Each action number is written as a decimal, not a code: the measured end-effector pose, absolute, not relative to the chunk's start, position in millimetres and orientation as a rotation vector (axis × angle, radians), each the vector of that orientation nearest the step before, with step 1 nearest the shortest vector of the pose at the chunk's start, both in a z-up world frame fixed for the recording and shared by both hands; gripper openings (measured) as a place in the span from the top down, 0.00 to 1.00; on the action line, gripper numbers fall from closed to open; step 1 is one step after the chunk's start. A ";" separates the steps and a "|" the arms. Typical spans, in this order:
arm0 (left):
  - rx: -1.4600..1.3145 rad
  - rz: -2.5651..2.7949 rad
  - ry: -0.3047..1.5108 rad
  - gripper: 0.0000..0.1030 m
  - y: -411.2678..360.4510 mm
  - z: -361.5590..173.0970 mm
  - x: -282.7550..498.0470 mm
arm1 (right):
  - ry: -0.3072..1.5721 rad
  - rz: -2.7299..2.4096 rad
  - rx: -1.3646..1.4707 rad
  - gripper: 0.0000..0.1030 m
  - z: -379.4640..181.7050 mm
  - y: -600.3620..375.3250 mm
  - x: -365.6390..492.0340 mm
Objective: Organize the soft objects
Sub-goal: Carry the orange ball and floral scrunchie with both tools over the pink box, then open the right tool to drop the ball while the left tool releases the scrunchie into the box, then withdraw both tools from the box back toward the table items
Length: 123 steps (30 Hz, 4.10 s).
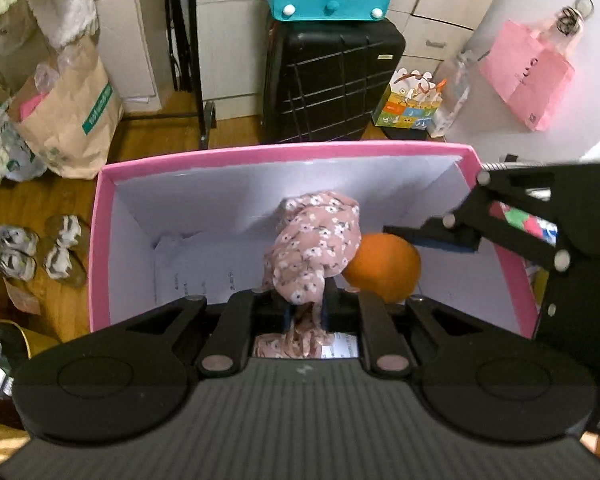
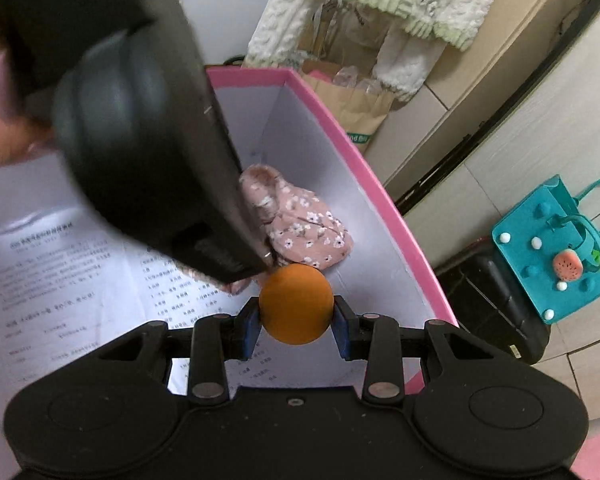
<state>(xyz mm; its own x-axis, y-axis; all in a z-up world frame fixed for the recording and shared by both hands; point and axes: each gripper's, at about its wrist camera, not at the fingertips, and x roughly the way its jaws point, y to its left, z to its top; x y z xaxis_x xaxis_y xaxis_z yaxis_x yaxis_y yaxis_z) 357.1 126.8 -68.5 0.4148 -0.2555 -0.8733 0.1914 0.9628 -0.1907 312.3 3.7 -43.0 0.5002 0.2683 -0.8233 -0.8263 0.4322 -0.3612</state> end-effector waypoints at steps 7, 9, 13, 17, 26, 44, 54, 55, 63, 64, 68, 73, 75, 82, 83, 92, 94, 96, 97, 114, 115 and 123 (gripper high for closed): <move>-0.070 -0.297 1.096 0.80 127.4 -69.4 356.1 | 0.765 0.733 -0.930 0.56 -50.0 6.9 310.6; -0.053 -0.301 1.059 0.72 128.0 -64.3 350.4 | 0.753 0.727 -0.925 0.49 -49.3 5.0 308.3; -0.006 -0.306 0.981 0.71 127.3 -54.7 336.9 | 0.729 0.685 -0.892 0.49 -45.8 -0.2 305.0; 0.066 -0.302 0.927 0.82 123.5 -51.0 329.4 | 0.696 0.666 -0.817 0.49 -37.1 -12.9 299.9; 0.140 -0.195 0.892 0.78 118.6 -49.2 329.0 | 0.716 0.722 -0.537 0.49 -9.3 -48.5 276.1; 0.136 -0.178 0.807 0.53 129.7 3.1 252.3 | 0.765 0.748 -0.274 0.47 21.7 -82.1 233.2; 0.139 -0.278 0.834 0.43 124.6 47.2 189.4 | 0.729 0.780 -0.242 0.47 59.8 -100.5 183.2; 0.144 -0.283 0.827 0.42 123.6 50.7 182.1 | 0.727 0.783 -0.240 0.47 63.2 -102.3 177.4; 0.186 -0.295 0.794 0.28 122.0 65.2 132.3 | 0.701 0.806 -0.237 0.44 78.7 -121.6 136.2; 0.186 -0.300 0.795 0.27 122.6 66.1 127.7 | 0.699 0.806 -0.241 0.43 79.3 -122.7 131.5; 0.175 -0.331 0.816 0.21 120.9 65.7 112.4 | 0.682 0.807 -0.253 0.41 80.4 -130.3 112.0; 0.183 -0.360 0.845 0.18 112.6 57.2 94.7 | 0.666 0.807 -0.258 0.36 78.8 -143.5 89.2; 0.198 -0.361 0.853 0.18 108.0 52.3 88.0 | 0.666 0.800 -0.259 0.34 76.6 -149.5 80.6; 0.245 -0.387 0.890 0.16 89.0 41.6 70.1 | 0.687 0.761 -0.252 0.30 66.8 -171.4 57.0; 0.251 -0.393 0.893 0.16 85.9 40.3 67.9 | 0.693 0.757 -0.247 0.30 65.1 -175.0 54.4; 0.283 -0.484 0.920 0.16 54.8 20.7 49.7 | 0.743 0.722 -0.204 0.26 37.8 -206.9 39.4; 0.281 -0.504 0.934 0.16 48.8 14.2 47.0 | 0.758 0.712 -0.198 0.26 30.0 -213.2 37.2; 0.281 -0.529 0.947 0.16 43.1 8.3 45.6 | 0.769 0.706 -0.195 0.26 24.2 -218.2 34.5; 0.279 -0.538 0.951 0.16 39.9 5.2 45.0 | 0.772 0.703 -0.192 0.26 21.3 -221.2 33.4; 0.234 -0.621 0.788 0.19 -17.5 -30.7 55.0 | 0.816 0.648 -0.129 0.25 -36.7 -263.1 49.9; 0.229 -0.625 0.784 0.19 -21.1 -33.6 57.4 | 0.810 0.641 -0.131 0.25 -38.2 -264.3 51.3; 0.179 -0.646 0.772 0.20 -43.8 -50.6 74.6 | 0.750 0.574 -0.125 0.24 -46.9 -284.9 61.7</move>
<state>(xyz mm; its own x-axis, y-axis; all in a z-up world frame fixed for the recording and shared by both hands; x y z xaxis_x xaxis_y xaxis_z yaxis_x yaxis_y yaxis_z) 74.6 -43.8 -50.6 0.5358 -0.4758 -0.6975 0.6021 0.7945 -0.0794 61.7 -284.9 -46.9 0.5865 0.4477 -0.6749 -0.5343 0.8402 0.0930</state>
